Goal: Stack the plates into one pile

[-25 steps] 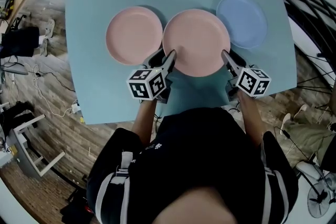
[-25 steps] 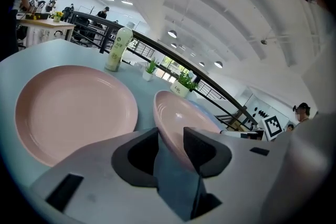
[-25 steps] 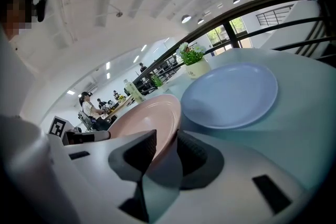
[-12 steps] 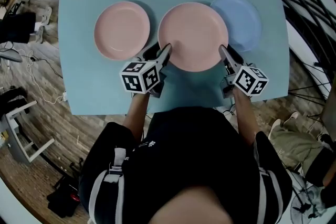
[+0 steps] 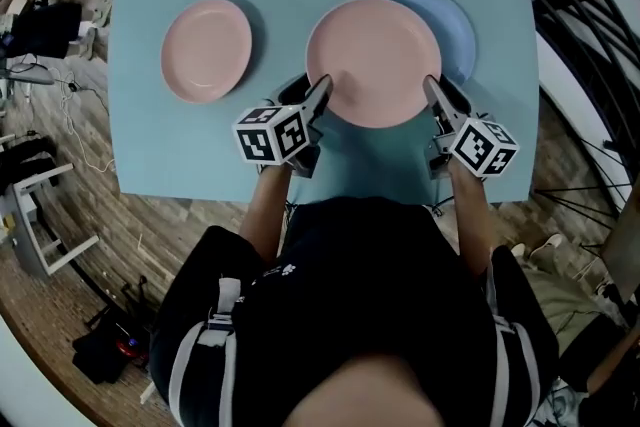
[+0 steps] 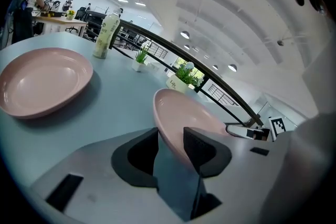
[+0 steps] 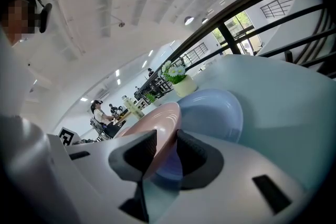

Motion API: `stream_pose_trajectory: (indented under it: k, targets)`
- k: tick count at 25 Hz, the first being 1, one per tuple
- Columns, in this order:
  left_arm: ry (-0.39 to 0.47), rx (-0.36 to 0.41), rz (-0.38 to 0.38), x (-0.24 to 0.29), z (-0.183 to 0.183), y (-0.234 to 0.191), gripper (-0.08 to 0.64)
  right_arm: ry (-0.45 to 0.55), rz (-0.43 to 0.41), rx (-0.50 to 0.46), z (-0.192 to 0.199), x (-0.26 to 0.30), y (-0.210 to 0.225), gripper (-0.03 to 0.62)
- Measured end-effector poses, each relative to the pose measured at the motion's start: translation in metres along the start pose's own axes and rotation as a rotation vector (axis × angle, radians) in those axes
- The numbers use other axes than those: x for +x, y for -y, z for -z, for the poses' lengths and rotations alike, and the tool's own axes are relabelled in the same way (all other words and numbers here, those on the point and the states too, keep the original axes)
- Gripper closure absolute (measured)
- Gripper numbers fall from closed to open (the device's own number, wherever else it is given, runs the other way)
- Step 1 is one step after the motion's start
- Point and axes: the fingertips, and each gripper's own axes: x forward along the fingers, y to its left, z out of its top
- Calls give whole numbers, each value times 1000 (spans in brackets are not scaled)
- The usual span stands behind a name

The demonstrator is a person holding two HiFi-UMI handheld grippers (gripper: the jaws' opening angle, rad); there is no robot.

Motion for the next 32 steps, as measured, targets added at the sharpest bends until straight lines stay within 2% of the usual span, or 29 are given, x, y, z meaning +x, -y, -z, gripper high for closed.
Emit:
stream_pose_trajectory:
  k: [11, 17, 23, 28, 32]
  targets:
    - [0, 47, -32, 47, -6, 44, 413, 32, -26, 44, -29, -17, 55, 475]
    - [-32, 77, -56, 65, -2, 59, 413, 34, -28, 60, -37, -22, 77, 478]
    - [-71, 100, -83, 77, 5, 64, 413, 27, -34, 62, -41, -26, 89, 479]
    - [-79, 121, -75, 85, 6, 63, 411, 40, -55, 59, -44, -27, 91, 476]
    - [-108, 158, -112, 88, 9, 55, 411, 10, -73, 40, -38, -21, 88, 459]
